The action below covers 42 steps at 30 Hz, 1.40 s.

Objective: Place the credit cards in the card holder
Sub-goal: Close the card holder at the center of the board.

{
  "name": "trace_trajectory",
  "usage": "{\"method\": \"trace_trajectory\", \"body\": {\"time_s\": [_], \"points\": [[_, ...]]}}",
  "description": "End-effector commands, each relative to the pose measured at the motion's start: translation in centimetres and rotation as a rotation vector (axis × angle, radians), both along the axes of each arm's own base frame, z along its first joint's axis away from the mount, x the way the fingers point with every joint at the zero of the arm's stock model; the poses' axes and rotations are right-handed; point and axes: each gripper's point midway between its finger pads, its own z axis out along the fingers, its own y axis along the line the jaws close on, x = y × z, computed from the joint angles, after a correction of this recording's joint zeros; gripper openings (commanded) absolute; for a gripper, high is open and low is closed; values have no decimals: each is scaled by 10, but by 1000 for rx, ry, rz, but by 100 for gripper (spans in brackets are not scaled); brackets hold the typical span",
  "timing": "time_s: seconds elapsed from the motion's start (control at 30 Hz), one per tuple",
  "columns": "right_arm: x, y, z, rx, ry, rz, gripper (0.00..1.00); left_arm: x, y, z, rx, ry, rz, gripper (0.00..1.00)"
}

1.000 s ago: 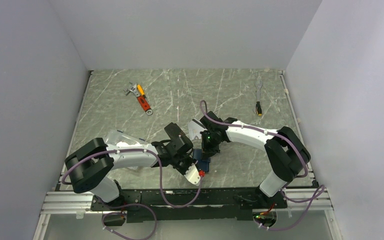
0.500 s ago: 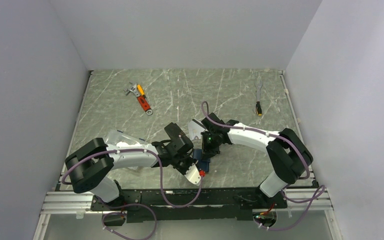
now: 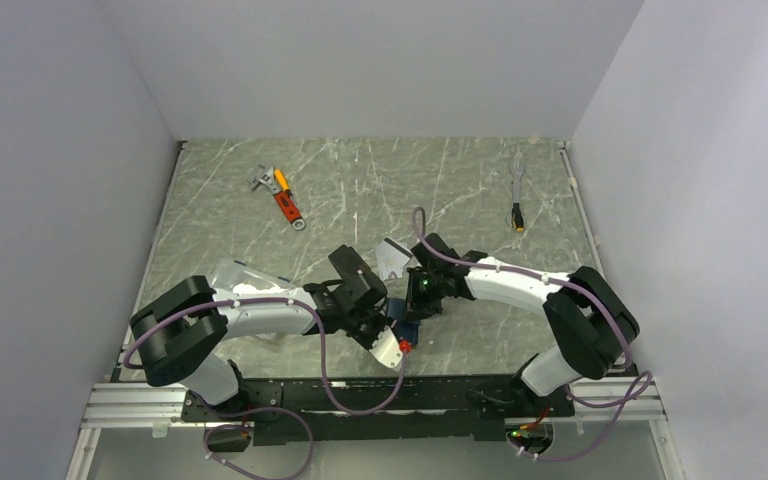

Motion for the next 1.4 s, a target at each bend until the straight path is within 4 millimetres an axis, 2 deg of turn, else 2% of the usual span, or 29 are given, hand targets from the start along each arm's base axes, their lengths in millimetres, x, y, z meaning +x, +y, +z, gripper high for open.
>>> {"method": "trace_trajectory", "body": {"time_s": [0.0,0.27,0.47,0.63,0.8,0.87,0.9,0.93,0.97,1.17,1.23,1.3,1.37], "points": [[-30,-30,-26,-106,98,-27,0,10,-6,15,-27,-21,38,16],[-40,-52,-49,-136,95,-101,0,18,-2,25,-39,3,83,15],[-56,-84,-72,-234,112,-190,0,33,11,38,-49,46,161,15],[-65,-99,-85,-281,132,-249,0,56,32,67,-92,102,282,15],[-68,-103,-95,-273,143,-259,0,89,75,111,-180,169,470,19],[-64,-101,-95,-266,127,-259,0,100,97,130,-225,195,547,25],[-62,-100,-94,-261,116,-252,0,104,109,139,-247,198,590,47],[-57,-97,-92,-256,99,-247,0,108,121,150,-274,202,633,92],[-53,-96,-92,-253,85,-245,0,112,133,158,-297,211,680,99],[-39,-91,-89,-243,21,-214,3,123,210,198,-454,261,954,99],[-33,-90,-83,-247,-8,-196,6,135,236,206,-509,290,1113,99],[-24,-87,-73,-238,-48,-187,13,145,259,203,-536,321,1259,99],[-12,-80,-59,-209,-98,-176,29,147,270,191,-529,387,1298,99]]}}
